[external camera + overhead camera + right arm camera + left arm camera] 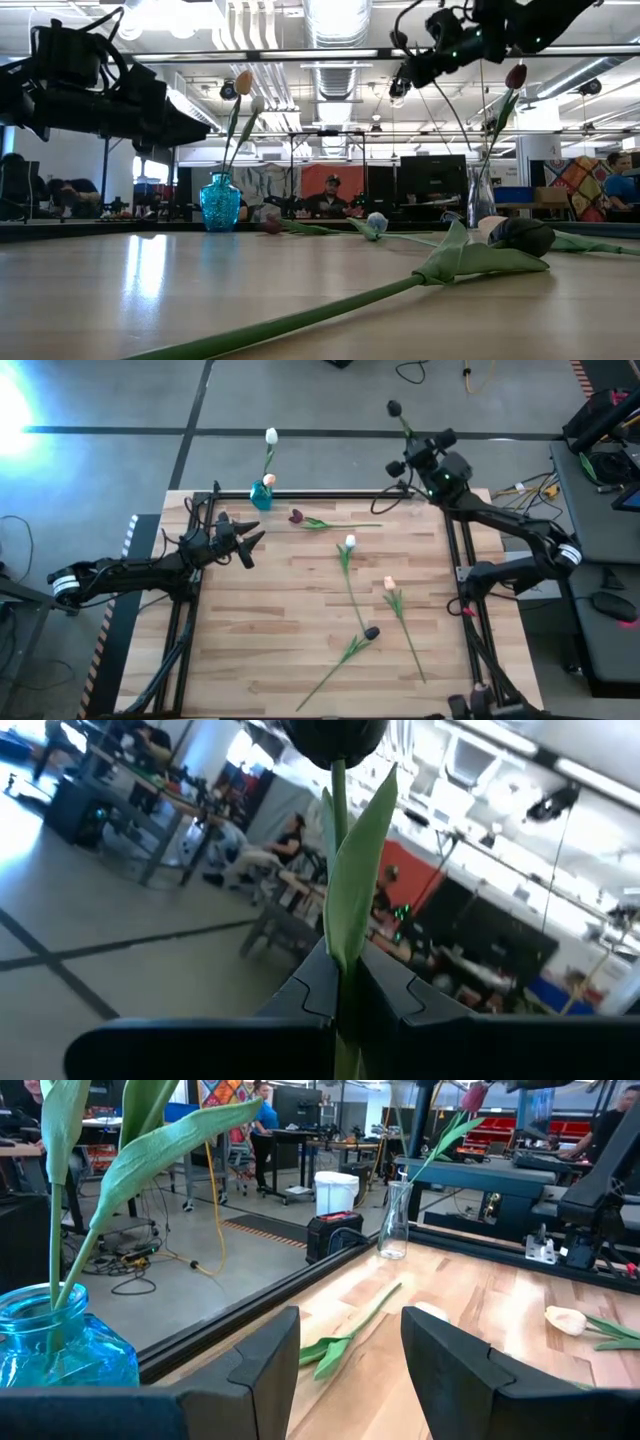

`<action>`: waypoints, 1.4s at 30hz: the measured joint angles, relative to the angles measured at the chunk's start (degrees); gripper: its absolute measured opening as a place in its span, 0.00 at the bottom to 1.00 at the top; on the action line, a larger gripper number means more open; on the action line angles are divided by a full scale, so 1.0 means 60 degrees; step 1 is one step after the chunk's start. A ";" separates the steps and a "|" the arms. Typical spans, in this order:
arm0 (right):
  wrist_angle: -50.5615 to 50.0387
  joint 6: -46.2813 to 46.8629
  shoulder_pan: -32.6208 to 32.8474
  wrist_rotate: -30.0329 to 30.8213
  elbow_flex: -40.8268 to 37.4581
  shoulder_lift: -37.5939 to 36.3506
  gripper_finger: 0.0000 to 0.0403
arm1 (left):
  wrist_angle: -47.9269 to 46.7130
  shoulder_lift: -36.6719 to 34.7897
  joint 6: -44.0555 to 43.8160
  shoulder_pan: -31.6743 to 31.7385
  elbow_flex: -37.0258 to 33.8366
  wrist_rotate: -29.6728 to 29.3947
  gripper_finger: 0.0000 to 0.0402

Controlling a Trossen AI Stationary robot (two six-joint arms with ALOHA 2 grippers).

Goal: Sort flowers into vase by color
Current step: Put the top black flower into the transparent vase

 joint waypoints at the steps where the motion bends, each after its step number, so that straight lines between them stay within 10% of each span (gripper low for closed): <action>1: -0.0005 0.0096 -0.0087 -0.0002 -0.0001 0.0087 0.03 | -0.0004 0.0000 0.0000 -0.0001 0.0000 0.0000 0.40; 42: -0.2242 0.0852 -0.0933 -0.2221 0.0051 -0.1361 0.03 | -0.0028 0.0000 0.0248 0.0003 0.0000 0.0007 0.40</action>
